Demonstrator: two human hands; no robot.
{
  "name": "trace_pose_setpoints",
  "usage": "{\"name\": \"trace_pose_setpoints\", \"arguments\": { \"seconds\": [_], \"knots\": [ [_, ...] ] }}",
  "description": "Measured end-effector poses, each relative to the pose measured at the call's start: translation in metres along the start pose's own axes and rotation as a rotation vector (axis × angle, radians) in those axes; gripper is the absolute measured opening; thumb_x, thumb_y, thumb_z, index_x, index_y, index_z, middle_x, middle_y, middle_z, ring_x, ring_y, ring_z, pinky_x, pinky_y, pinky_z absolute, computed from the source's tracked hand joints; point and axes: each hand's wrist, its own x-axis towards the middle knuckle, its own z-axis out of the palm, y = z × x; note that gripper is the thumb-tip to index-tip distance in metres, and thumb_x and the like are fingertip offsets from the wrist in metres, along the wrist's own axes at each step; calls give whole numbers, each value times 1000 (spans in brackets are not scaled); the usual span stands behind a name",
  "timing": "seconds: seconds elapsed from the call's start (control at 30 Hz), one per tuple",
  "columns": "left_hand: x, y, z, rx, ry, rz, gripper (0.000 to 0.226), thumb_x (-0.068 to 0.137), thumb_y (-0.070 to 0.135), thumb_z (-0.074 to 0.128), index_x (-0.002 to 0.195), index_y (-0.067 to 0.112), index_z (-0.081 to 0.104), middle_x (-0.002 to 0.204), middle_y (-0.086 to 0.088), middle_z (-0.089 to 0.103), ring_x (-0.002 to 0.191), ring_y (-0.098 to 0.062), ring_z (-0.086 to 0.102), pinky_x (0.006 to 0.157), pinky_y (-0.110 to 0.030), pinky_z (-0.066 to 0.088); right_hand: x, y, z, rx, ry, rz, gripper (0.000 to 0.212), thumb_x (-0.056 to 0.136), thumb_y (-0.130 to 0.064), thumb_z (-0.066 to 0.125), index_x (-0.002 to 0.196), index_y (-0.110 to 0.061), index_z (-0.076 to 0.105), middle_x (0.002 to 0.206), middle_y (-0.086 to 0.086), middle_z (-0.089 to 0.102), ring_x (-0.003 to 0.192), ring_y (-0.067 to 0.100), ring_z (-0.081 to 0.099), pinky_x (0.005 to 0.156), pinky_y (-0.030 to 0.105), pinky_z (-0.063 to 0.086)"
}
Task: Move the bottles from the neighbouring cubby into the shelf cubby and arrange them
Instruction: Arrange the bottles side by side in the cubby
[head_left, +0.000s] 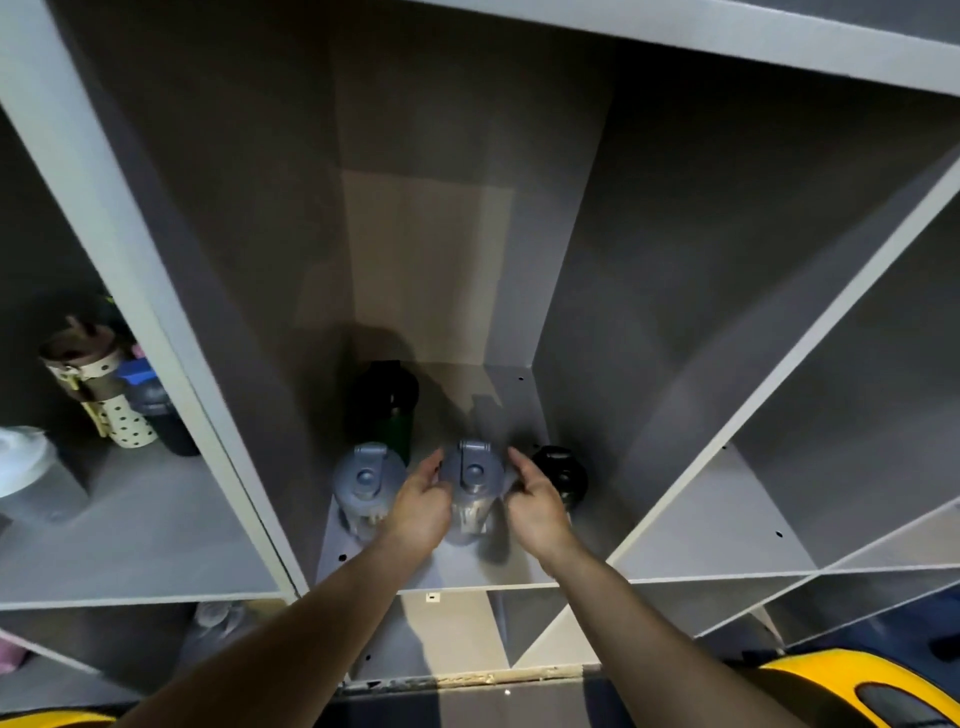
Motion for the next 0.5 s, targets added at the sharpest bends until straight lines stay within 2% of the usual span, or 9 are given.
{"name": "trace_pose_setpoints", "arguments": {
  "seconds": [0.1,0.17,0.2,0.27,0.3,0.37,0.43,0.5],
  "knots": [
    [-11,8,10,-27,-14,14,48,94,-10,41,137,11,42,122,-6,54,101,-19,54,82,-17,44,7,12,2,16,-55,49,55,94,2,51,146,-17,46,123,-3,57,114,13,53,92,14,37],
    [-9,5,13,-30,4,34,46,93,-11,42,132,12,47,127,-12,57,98,-20,55,82,-18,44,13,20,7,30,-91,86,55,94,4,51,145,-16,45,118,-1,60,107,15,56,86,15,40],
    [-9,4,14,-6,24,33,43,92,-9,44,124,18,51,125,-10,60,99,-20,55,82,-18,43,17,25,10,39,-104,93,57,93,4,51,146,-15,45,117,1,62,106,16,58,88,18,43],
    [-9,3,15,35,48,60,41,91,-9,45,117,22,52,114,-4,62,98,-18,55,70,-7,43,22,31,15,64,-115,98,61,91,4,51,148,-17,43,120,2,63,109,18,61,99,27,46],
    [-8,2,15,29,53,60,43,90,-9,45,121,20,53,113,-5,62,100,-19,55,66,-5,43,25,35,17,87,-119,99,62,90,3,51,146,-20,44,124,2,64,113,19,61,106,30,46],
    [-6,0,14,33,54,48,45,90,-9,46,128,14,54,119,-8,62,104,-20,56,69,-6,44,29,40,22,126,-116,79,62,86,-2,52,139,-32,46,133,3,63,121,21,61,114,38,43],
    [-9,0,13,10,31,37,45,91,-9,45,130,11,53,120,-8,60,101,-19,58,67,-2,45,31,40,24,124,-115,69,64,86,-1,52,142,-32,44,133,-2,62,125,21,59,115,38,42],
    [-10,-1,10,-23,24,19,44,93,-10,44,132,9,50,119,-9,59,91,-13,59,70,-4,47,29,36,22,120,-111,85,65,88,3,51,145,-27,43,126,-6,61,124,18,59,113,33,42]
  ]
}}
